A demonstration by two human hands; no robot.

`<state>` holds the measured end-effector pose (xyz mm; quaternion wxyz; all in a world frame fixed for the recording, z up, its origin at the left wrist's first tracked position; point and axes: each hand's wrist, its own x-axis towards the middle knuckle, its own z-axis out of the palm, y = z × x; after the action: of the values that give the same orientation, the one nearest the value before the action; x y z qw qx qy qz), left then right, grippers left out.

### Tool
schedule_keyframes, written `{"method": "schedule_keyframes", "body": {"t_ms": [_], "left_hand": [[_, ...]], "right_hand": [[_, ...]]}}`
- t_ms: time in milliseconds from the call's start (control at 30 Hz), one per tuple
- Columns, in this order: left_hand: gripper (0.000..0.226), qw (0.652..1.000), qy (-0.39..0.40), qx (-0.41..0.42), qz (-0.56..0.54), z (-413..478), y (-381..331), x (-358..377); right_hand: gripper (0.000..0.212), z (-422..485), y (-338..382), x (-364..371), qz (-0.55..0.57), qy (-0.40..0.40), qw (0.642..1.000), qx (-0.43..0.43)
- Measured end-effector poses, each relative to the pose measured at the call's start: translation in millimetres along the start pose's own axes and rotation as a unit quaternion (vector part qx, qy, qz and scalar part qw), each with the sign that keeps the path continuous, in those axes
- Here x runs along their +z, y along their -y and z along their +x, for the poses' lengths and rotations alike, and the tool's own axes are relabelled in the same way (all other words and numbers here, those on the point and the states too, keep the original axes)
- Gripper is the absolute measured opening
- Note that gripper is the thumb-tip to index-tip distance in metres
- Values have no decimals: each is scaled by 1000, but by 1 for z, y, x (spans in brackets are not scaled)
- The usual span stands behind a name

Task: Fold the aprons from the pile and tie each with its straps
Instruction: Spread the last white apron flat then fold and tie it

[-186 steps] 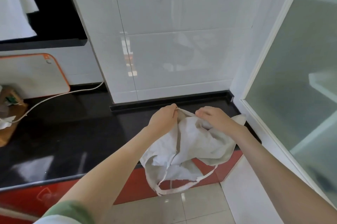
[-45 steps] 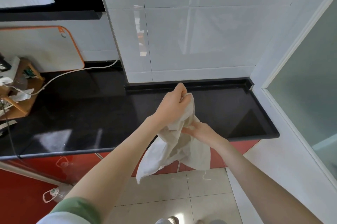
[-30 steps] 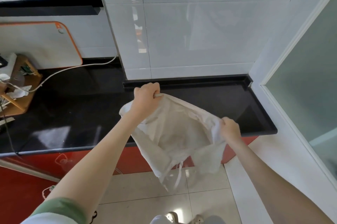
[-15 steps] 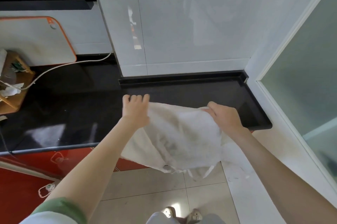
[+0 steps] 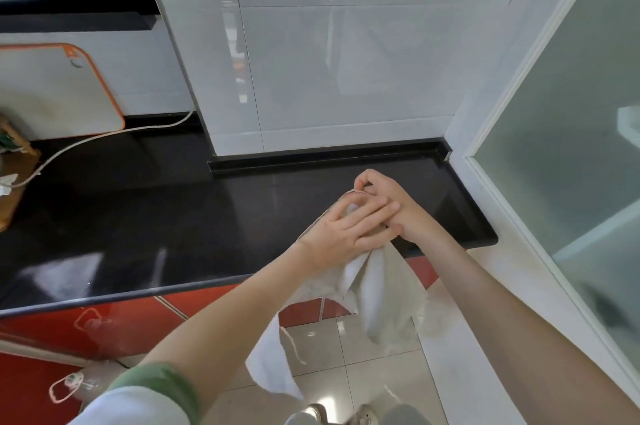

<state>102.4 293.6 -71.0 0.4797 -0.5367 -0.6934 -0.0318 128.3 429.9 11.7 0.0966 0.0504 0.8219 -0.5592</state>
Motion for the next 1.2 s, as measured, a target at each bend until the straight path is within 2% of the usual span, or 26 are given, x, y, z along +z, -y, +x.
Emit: {"method": "schedule_keyframes", "body": {"t_ms": [100,200,333,367,433,467,500,533,567,600,667,733,767,800,833,867,900,967,1000,1067,1100,1133,1167,1200], "left_hand": [[36,998,-42,8,-56,10,7,-2],[16,993,-22,50,-104,11,9,-1],[12,984,116,67,-117,4,16,-6],[14,981,157,40,-110,4,18,-8],[10,955,247,-89,-141,9,23,-13],[5,925,278,-184,-180,11,26,-15],[11,878,305,-300,-215,14,29,-17],[17,816,321,-415,-242,16,34,-19],[21,756,317,-508,-265,17,37,-20],[23,711,282,-576,-288,17,40,-20],[24,630,184,-674,-340,19,46,-21],[29,563,117,-729,-372,25,53,-23],[29,543,103,-744,-376,28,55,-23],[28,533,93,-751,-378,30,57,-24],[27,524,83,-758,-379,31,60,-26],[26,523,74,-761,-377,31,62,-26],[24,525,76,-762,-371,29,65,-26],[12,563,117,-741,-346,24,69,-27],[4,592,157,-711,-345,21,71,-30],[52,692,233,-591,-343,14,76,-32],[67,744,256,-517,-337,15,77,-34],[68,786,273,-446,-329,18,78,-37],[56,801,291,-400,-337,20,79,-40],[37,794,320,-379,-351,23,80,-41]], "right_hand": [[16,0,1,-4,71,16,997,34],[11,2,-10,-9,37,13,999,20],[20,4,-25,-15,81,33,996,22],[26,3,-28,-15,105,36,994,19],[40,1,-34,-15,117,43,992,4],[46,0,-38,-15,98,53,994,-7],[49,-2,-41,-14,76,70,995,-17],[54,-5,-43,-12,55,89,994,-22],[62,-5,-46,-10,40,107,993,-22],[73,-4,-48,-6,18,123,992,-22],[93,-1,-57,4,-53,137,989,-29],[101,3,-67,16,-117,107,987,-22],[95,4,-70,20,-130,79,988,-13],[81,4,-72,23,-126,49,991,-9],[57,5,-73,23,-114,22,993,-7],[35,6,-75,23,-105,-4,994,-3],[26,8,-73,22,-94,-31,995,-1],[22,10,-69,17,-71,-73,995,-1],[20,12,-65,14,-77,-84,993,-6],[23,19,-56,8,-117,-76,990,-20],[24,22,-52,6,-140,-62,988,-25],[23,25,-48,5,-163,-49,985,-35],[22,27,-45,4,-181,-42,982,-44],[21,28,-44,3,-191,-39,979,-51]]}}
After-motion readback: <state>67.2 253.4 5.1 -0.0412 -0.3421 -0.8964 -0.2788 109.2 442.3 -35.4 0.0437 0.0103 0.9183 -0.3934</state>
